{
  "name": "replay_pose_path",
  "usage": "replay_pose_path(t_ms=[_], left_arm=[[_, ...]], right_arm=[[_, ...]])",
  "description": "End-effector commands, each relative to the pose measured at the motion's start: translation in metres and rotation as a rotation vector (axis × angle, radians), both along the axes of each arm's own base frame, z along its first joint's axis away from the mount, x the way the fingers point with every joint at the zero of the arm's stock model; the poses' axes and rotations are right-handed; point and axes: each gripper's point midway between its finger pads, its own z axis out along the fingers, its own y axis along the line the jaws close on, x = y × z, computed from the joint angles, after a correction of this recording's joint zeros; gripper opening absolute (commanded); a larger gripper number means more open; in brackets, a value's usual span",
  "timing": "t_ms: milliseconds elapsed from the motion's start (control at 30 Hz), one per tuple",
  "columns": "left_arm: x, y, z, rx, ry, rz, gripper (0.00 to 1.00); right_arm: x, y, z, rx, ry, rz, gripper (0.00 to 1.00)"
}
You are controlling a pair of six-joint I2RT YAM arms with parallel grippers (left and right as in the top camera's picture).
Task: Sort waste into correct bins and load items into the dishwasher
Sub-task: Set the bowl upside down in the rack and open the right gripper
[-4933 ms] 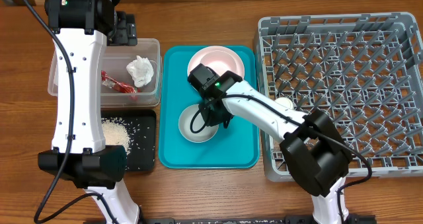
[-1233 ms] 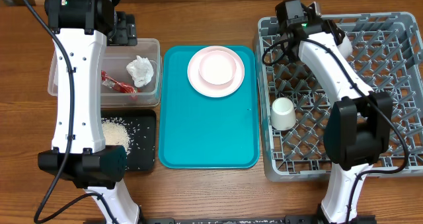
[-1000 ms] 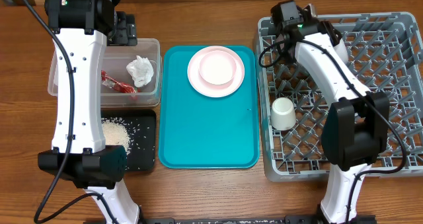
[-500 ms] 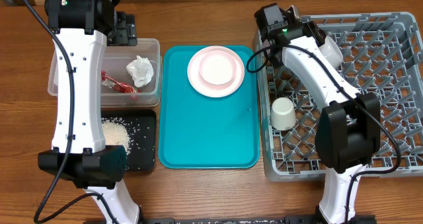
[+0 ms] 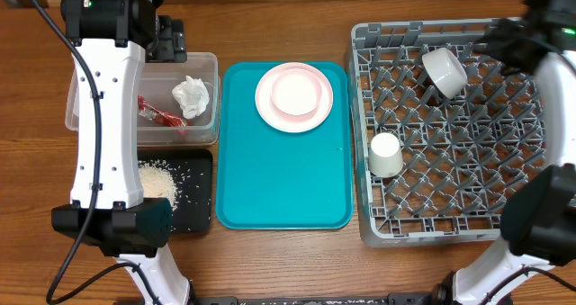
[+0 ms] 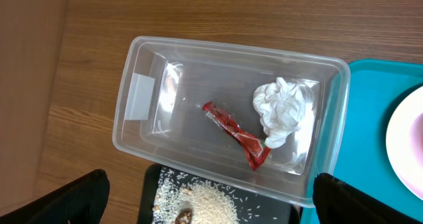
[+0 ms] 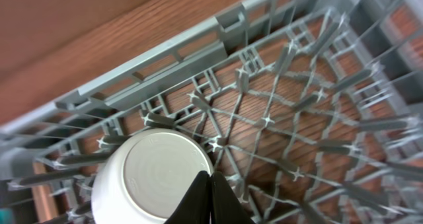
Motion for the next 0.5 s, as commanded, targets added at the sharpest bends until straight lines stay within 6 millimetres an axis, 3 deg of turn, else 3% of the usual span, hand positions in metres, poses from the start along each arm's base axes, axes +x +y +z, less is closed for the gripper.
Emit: replay_pose_path(t_ms=[0, 100, 333, 467], left_arm=[[-0.001, 0.001, 0.013, 0.005, -0.035, -0.010, 1.00], [-0.001, 0.001, 0.013, 0.005, -0.035, -0.010, 1.00], [-0.001, 0.001, 0.013, 0.005, -0.035, -0.010, 1.00], [-0.001, 0.001, 0.013, 0.005, -0.035, -0.010, 1.00]], right_arm=[[0.007, 0.032, -0.021, 0.299, -0.005, 0.090, 0.04], [0.004, 0.036, -0.038, 0.341, 0.035, 0.110, 0.04], [-0.002, 0.076, -0.042, 0.401, 0.085, 0.210, 0.04], [-0.012, 0.092, -0.046, 0.425, 0.142, 0.226, 0.13]])
